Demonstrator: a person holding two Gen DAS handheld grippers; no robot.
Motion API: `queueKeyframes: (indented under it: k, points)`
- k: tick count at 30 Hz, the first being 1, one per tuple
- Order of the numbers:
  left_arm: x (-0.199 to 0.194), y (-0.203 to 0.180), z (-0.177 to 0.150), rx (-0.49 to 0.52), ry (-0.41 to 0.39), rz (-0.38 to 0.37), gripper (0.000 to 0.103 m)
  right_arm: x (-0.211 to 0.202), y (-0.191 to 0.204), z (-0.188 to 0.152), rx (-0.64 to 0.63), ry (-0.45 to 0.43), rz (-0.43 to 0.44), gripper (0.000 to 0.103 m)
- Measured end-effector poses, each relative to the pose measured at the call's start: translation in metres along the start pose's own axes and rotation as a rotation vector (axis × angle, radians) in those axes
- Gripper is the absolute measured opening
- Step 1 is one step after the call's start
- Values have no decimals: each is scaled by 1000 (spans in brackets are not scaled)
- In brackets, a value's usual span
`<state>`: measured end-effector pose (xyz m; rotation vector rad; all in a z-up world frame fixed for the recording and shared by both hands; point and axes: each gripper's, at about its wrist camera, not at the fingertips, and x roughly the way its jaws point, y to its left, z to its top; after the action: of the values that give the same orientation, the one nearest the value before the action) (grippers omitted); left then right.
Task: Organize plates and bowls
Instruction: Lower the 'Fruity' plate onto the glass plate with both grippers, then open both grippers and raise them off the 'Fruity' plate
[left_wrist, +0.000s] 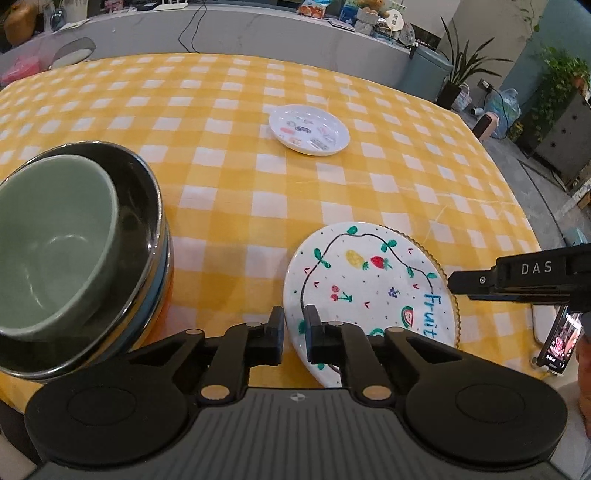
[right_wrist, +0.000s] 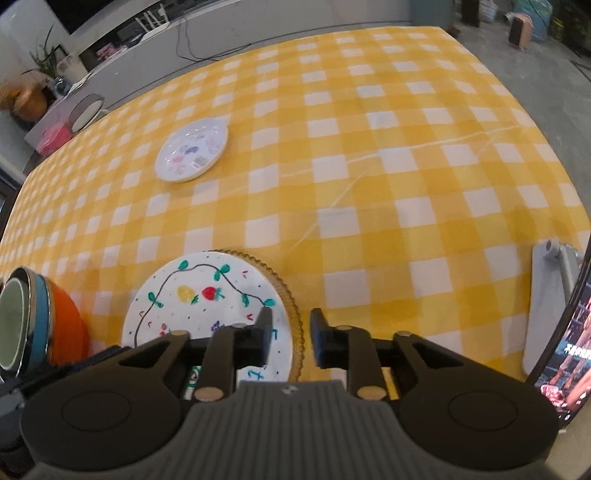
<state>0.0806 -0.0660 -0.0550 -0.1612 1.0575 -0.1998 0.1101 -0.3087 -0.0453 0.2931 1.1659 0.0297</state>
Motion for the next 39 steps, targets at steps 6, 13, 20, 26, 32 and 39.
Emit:
queueKeyframes:
  k: [6, 13, 20, 26, 32, 39]
  points:
    - [3, 3, 0, -23, 5, -16, 7, 3, -2, 1, 24, 26, 6, 24]
    - [5, -3, 0, -7, -3, -10, 4, 9, 0, 2, 44, 62, 25, 24]
    - [5, -6, 1, 24, -3, 0, 4, 8, 5, 1, 29, 69, 11, 23]
    - [-10, -15, 7, 127, -69, 3, 22, -3, 7, -1, 20, -13, -15, 36]
    - [-13, -16, 25, 135, -90, 3, 24, -11, 13, 1, 4, -119, 5, 57]
    - [-9, -13, 50, 95, -128, 39, 44, 7, 0, 17, 158, -137, 132, 64]
